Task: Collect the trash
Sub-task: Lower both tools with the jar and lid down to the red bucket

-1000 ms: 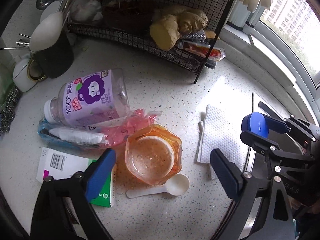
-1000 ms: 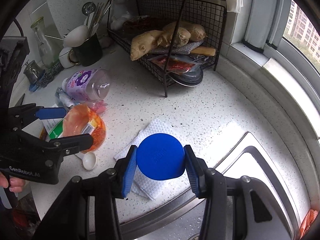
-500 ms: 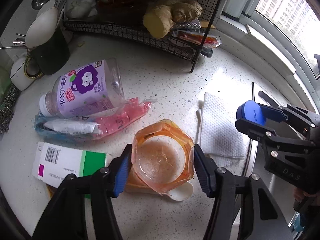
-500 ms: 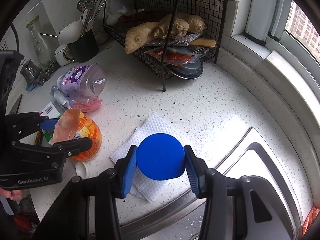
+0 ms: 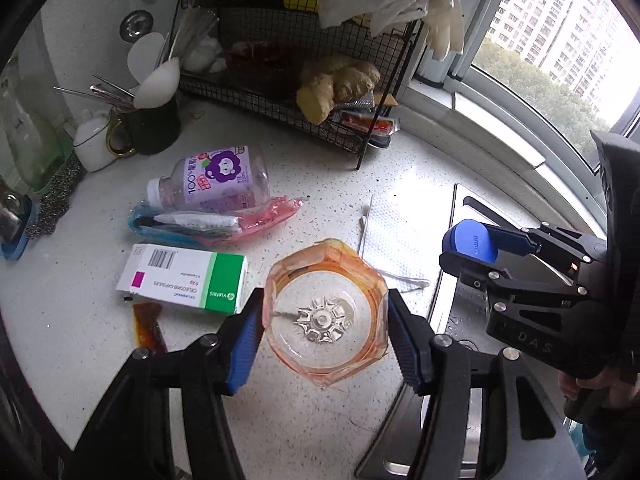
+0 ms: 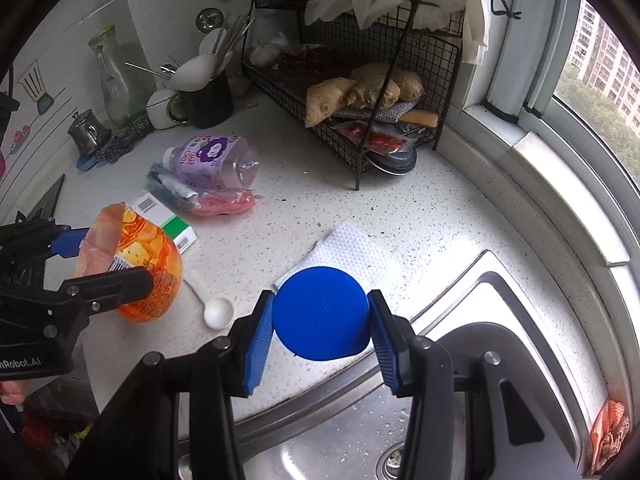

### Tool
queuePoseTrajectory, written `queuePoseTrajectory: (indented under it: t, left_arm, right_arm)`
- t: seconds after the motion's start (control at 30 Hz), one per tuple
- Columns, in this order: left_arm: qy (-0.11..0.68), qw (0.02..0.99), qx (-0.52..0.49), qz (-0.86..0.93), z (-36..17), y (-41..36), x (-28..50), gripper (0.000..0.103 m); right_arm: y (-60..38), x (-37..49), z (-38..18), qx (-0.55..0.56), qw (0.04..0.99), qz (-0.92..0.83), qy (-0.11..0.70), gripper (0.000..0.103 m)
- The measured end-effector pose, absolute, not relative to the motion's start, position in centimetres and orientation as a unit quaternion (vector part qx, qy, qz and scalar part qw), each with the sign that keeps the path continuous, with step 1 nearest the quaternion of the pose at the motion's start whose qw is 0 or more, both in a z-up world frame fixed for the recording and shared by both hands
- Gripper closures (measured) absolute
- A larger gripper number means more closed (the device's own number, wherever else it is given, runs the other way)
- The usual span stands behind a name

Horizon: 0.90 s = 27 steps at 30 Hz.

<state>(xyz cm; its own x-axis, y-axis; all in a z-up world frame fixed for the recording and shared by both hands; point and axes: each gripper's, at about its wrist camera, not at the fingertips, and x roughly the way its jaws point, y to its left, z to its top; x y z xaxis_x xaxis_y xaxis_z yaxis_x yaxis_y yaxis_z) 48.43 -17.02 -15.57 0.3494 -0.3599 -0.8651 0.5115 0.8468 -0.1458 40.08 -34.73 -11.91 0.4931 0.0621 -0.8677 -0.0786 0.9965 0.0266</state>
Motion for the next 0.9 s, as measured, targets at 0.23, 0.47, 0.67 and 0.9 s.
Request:
queuePoseTrajectory:
  t: [0.23, 0.47, 0.67, 0.9]
  left_arm:
    - [0.487, 0.836, 0.060, -0.245, -12.9, -11.9, 42.5, 0.047]
    - [0.489, 0.844, 0.042, -0.214, -12.4, -5.1, 34.7, 0.047]
    - [0.505, 0.842, 0.025, -0.188, -14.1, 0.3, 27.6, 0.047]
    - [0.533, 0.831, -0.002, -0.160, -18.7, 5.8, 20.5, 0.047]
  right_arm:
    - [-30.4, 35.1, -9.4, -0.017, 0.870, 0.065, 0.488, 0.060]
    - [-25.1, 29.0, -8.1, -0.027, 0.871, 0.098, 0.481, 0.060]
    - [-20.3, 23.4, -9.1, -0.034, 0.864, 0.127, 0.487, 0.060]
    - [-14.5, 17.4, -13.7, -0.052, 0.841, 0.161, 0.515, 0.060]
